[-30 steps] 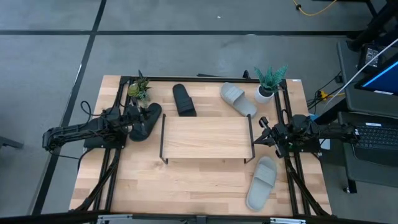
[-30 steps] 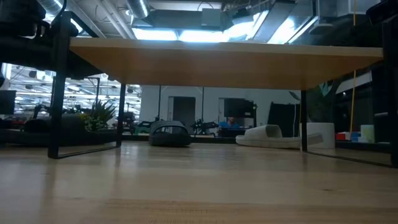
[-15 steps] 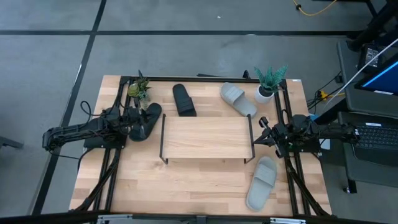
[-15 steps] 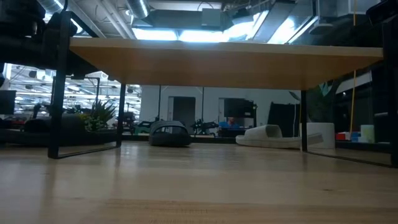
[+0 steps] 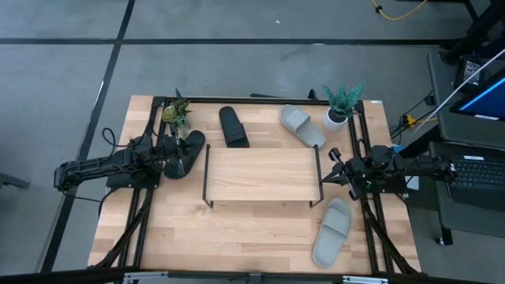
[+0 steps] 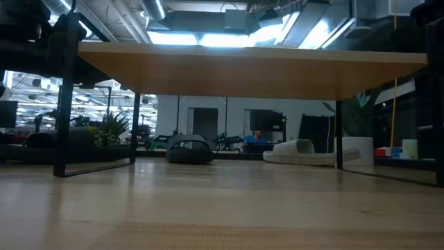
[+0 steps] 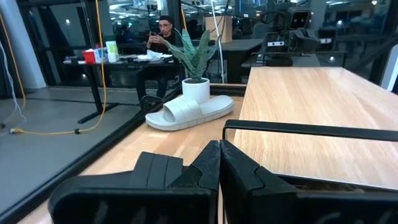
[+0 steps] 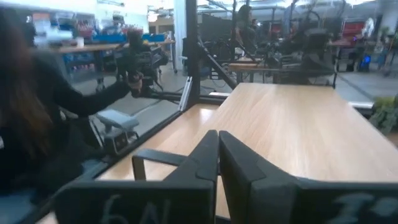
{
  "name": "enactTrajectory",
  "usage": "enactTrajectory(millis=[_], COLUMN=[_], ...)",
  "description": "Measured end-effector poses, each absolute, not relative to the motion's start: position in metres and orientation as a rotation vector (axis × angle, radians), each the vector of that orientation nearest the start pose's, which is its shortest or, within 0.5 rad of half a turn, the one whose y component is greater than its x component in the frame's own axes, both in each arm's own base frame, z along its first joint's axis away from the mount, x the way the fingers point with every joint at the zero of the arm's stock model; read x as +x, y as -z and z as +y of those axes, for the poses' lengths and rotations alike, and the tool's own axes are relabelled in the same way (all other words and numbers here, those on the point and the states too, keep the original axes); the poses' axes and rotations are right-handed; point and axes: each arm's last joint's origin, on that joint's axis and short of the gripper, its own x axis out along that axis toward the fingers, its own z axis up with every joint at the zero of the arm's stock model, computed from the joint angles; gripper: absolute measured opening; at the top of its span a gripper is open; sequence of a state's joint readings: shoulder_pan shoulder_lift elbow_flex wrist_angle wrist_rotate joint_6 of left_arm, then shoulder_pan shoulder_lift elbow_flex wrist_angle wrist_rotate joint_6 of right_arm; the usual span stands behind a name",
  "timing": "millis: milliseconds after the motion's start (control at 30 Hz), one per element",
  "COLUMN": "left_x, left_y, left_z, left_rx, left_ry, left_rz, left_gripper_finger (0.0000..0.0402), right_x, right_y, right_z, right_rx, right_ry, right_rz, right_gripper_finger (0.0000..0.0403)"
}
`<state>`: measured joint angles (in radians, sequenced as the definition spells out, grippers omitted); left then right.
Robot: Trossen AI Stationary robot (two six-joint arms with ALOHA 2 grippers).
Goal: Pick and place slides into the shelf
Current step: Put the bottom gray slide on the shelf
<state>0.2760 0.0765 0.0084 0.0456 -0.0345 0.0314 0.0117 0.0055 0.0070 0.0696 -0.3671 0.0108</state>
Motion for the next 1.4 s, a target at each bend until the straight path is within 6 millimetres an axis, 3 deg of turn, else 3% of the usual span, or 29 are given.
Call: enactTrajectory(millis=[700, 867, 1133, 1400], left_x=[0.098, 0.098, 0.097, 0.095], left_y=[-0.167, -0.17, -0.175, -0.198], left_z=[0.029, 0.029, 0.029, 0.028], left_rx=[0.035, 0.012, -0.032, -0.017], left_ry=[-0.312, -0.312, -0.31, -0.311], left_rz=[0.002, -0.027, -0.089, -0.084], left_gripper_finger=[0.0, 0.0, 0.0, 0.0], right_x=[0.095, 0.093, 0.081, 0.08], right_y=[-0.178, -0.189, -0.225, -0.225], right_z=[0.01, 0.01, 0.01, 0.007], right_rx=[0.054, 0.02, -0.07, 0.004], right_ry=[-0.324, -0.324, -0.314, -0.217], right_rz=[-0.119, -0.2, -0.256, -0.148], right_gripper_finger=[0.0016, 0.0016, 0.0016, 0.0016])
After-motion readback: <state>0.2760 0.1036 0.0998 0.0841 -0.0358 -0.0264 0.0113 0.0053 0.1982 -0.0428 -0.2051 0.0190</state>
